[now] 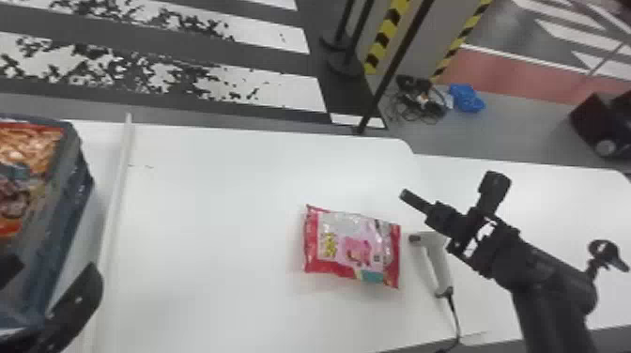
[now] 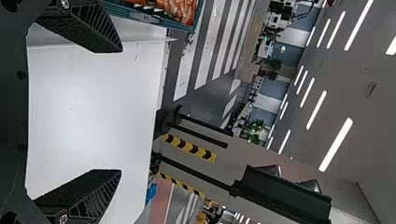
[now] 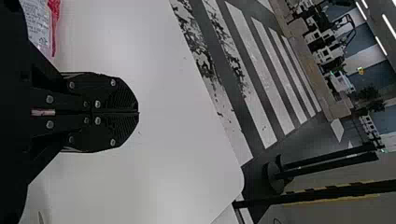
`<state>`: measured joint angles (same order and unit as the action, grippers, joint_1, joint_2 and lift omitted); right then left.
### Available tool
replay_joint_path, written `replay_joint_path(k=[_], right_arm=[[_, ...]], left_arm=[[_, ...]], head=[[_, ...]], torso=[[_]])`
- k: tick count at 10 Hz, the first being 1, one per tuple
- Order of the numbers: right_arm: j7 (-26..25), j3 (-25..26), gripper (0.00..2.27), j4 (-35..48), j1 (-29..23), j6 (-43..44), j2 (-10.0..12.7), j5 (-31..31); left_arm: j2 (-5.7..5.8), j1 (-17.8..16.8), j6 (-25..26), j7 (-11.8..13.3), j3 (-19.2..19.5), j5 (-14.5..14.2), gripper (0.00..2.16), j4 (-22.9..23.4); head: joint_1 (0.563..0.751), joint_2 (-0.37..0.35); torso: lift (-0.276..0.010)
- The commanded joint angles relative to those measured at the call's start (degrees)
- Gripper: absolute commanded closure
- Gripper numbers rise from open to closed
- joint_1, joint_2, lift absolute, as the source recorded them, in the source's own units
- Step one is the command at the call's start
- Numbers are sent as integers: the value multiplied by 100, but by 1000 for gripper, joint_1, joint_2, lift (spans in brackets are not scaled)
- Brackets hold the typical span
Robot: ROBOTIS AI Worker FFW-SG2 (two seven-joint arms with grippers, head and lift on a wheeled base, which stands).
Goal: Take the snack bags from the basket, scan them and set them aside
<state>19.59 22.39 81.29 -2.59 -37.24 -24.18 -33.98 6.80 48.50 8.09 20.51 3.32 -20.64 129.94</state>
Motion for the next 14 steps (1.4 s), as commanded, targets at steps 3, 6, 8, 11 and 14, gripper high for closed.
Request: replay_joint_path(k=[3,6,8,11,14], right_arm=[[63,-341,2246,-588,179,89,-149,401],[107,-447,2246,-570,100,-157,-193,454],[107,-385,2246,-192,-216,-649,-193,436],[89,-60,2246,643,-840,-1405,-166,252],[89,221,2246,1240,-1447,-1827,-96,-29]], left_arm=[[-3,-60,-163,23,-59,-2,70,-162],[15,-77,-321,76,-50,-37,70,-223],[41,-121,-356,146,-42,-116,70,-285],[76,-218,-409,190,-33,-239,70,-320],[111,-227,-602,296,-6,-371,70,-382]], head=[[695,-350],[695,-350],[695,-350],[695,-350],[695,-350]], torso=[[-75],[-75],[-75],[-75],[-75]])
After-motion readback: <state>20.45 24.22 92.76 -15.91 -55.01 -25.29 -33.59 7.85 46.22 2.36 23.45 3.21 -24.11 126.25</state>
